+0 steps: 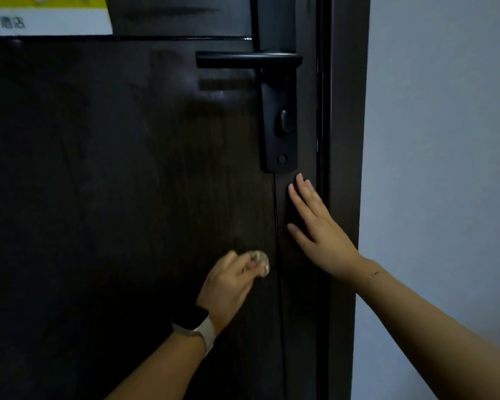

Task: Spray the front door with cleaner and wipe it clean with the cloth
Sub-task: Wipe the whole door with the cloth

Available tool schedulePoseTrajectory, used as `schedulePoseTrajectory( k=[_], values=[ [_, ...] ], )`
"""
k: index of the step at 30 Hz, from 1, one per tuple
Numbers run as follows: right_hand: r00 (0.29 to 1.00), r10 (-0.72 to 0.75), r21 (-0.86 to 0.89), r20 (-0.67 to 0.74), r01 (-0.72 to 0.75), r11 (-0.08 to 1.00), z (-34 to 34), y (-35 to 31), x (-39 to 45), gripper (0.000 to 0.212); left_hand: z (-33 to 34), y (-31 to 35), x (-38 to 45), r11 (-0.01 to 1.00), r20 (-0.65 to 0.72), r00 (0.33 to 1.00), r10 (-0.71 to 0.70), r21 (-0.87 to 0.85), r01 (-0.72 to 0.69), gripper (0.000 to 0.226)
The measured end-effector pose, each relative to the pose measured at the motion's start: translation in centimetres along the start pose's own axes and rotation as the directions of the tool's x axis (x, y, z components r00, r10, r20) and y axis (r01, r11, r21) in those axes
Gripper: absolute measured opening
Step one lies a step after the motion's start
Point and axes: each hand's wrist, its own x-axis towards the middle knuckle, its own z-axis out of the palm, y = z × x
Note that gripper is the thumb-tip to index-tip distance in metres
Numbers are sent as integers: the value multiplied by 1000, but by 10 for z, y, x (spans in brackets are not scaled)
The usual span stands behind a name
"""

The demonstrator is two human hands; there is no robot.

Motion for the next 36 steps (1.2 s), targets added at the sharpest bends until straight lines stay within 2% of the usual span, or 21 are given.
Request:
schedulePoseTrajectory(
  k=[3, 5, 6, 7, 9, 11, 13, 16, 19, 22, 23, 24, 25, 27, 29, 32, 34, 36],
  values=[
    [1000, -17, -57, 25, 19, 998, -10, -20, -4, 70, -8, -2, -27, 997, 28, 997, -69, -19, 70, 35],
    [985, -157, -149, 76, 167, 975, -8, -35, -4, 70, -30, -15, -28, 992, -62, 990, -126, -15, 125, 34],
    [964, -236, -192, 122, 256, 947, -3, -43, -1, 69, -47, -25, -23, 985, -150, 974, -172, -10, 173, 32],
    [940, -294, -216, 170, 327, 920, 4, -50, 3, 68, -68, -38, -12, 973, -257, 940, -222, -2, 229, 29],
    [911, -337, -219, 238, 388, 895, 21, -65, 16, 67, -122, -65, 24, 938, -466, 829, -308, -3, 347, 23],
    [905, -360, -236, 228, 410, 881, 38, -77, 30, 67, -174, -89, 63, 901, -557, 742, -372, -27, 432, 20],
    [919, -362, -301, 158, 394, 868, 51, -84, 41, 68, -199, -103, 84, 905, -545, 756, -363, -13, 425, 20],
    [944, -322, -345, 72, 326, 880, 67, -86, 43, 71, -177, -106, 50, 942, -490, 841, -229, 106, 318, 20],
    [946, -321, -350, 41, 315, 882, 76, -84, 41, 74, -122, -92, -44, 964, -307, 939, -152, 164, 210, 30],
    [946, -323, -344, 14, 307, 887, 80, -82, 41, 74, -100, -79, -93, 985, -136, 982, -128, 97, 142, 35],
    [945, -327, -339, 6, 310, 888, 81, -82, 42, 75, -105, -81, -83, 985, -145, 980, -133, 86, 147, 34],
    [943, -333, -331, 2, 314, 890, 81, -81, 42, 75, -114, -85, -61, 978, -213, 963, -165, 90, 188, 31],
    [942, -336, -322, -3, 317, 892, 81, -80, 42, 75, -130, -90, -31, 962, -316, 921, -226, 74, 262, 26],
    [941, -337, -319, -23, 313, 895, 84, -78, 42, 76, -172, -104, 42, 934, -532, 794, -296, 14, 358, 17],
    [938, -345, -320, -31, 317, 893, 87, -76, 42, 76, -211, -116, 102, 932, -616, 732, -291, -12, 361, 16],
    [932, -359, -302, -48, 329, 895, 86, -74, 43, 75, -222, -122, 128, 937, -656, 710, -254, 17, 350, 17],
    [930, -364, -286, -50, 336, 897, 87, -75, 42, 74, -196, -116, 97, 929, -668, 703, -243, 49, 368, 18],
    [931, -361, -267, -50, 335, 903, 86, -75, 42, 74, -158, -100, 41, 931, -607, 757, -243, 74, 358, 22]
  ],
)
